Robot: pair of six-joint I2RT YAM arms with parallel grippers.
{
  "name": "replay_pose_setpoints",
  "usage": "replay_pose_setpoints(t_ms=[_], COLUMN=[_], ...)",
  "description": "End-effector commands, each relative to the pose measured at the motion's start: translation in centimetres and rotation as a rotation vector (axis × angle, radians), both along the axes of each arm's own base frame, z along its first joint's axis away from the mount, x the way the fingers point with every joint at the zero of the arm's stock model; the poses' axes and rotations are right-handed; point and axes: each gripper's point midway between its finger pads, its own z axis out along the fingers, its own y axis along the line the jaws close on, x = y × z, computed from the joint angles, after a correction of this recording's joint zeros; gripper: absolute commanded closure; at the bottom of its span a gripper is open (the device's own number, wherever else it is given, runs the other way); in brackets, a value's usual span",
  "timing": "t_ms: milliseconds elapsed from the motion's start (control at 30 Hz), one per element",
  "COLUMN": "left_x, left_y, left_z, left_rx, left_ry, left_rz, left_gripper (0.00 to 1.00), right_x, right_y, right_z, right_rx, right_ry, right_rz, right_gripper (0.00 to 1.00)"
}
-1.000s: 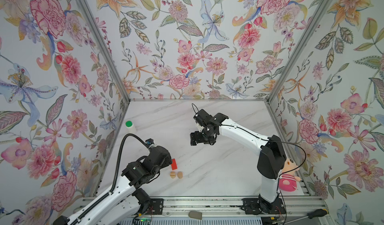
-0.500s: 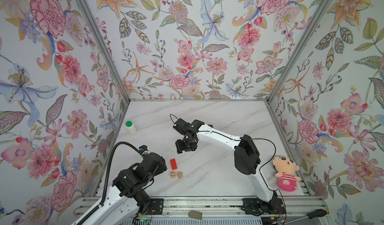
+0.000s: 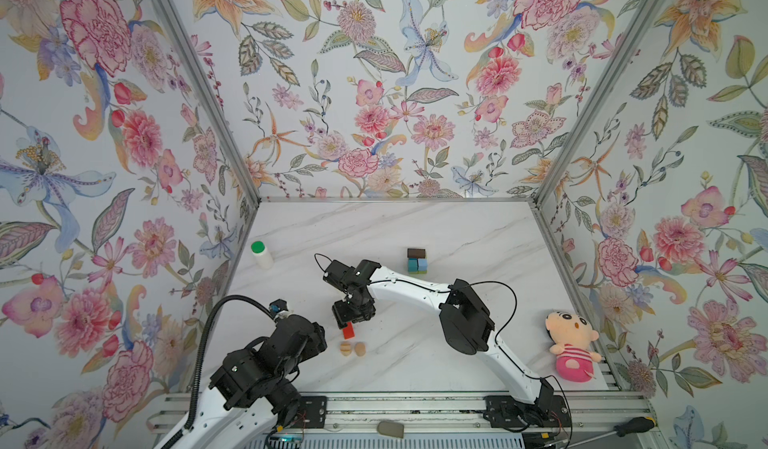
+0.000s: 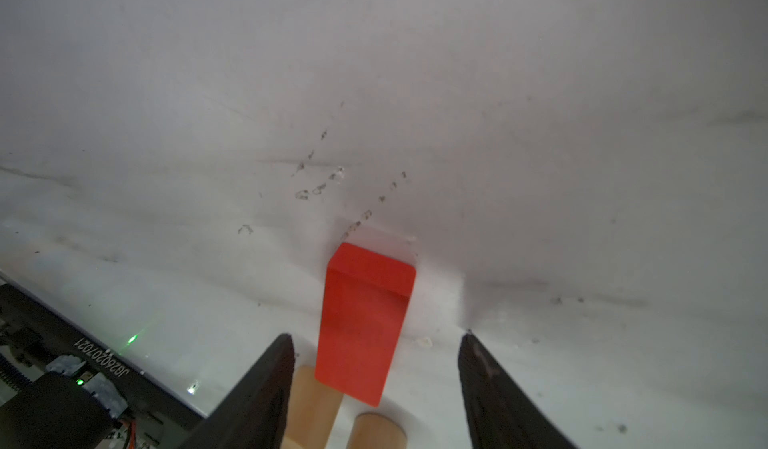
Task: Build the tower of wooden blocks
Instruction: 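Move the right gripper over the red block while the left arm withdraws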
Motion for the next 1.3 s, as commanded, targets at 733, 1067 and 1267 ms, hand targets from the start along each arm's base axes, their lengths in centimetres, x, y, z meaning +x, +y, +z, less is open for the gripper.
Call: replay_pose_setpoints(t_ms=[733,1067,1267], left_x=[2.8,3.1,2.3], left_y=[0.0,0.4,0.9], left_z=[3.6,4.5,4.2], left_rx=[0.12,0.134,0.13], left_ry=[-0.1,-0.132,-0.119], left_rz=[-0.026,-0.012,-0.014], left_gripper=[0.19,0.19,0.19], right_x=[3.8,3.7,2.5], right_y=[-4.7,-2.1,-0.7], right_z=[0.1,3.3,2.5], right_rx=[-0.19,-0.073,-0.065], right_ry=[-0.142,-0.145,-0.129], right_rz=[-0.087,-0.067,-0.038], right_gripper=[0.5,0.44,0.42])
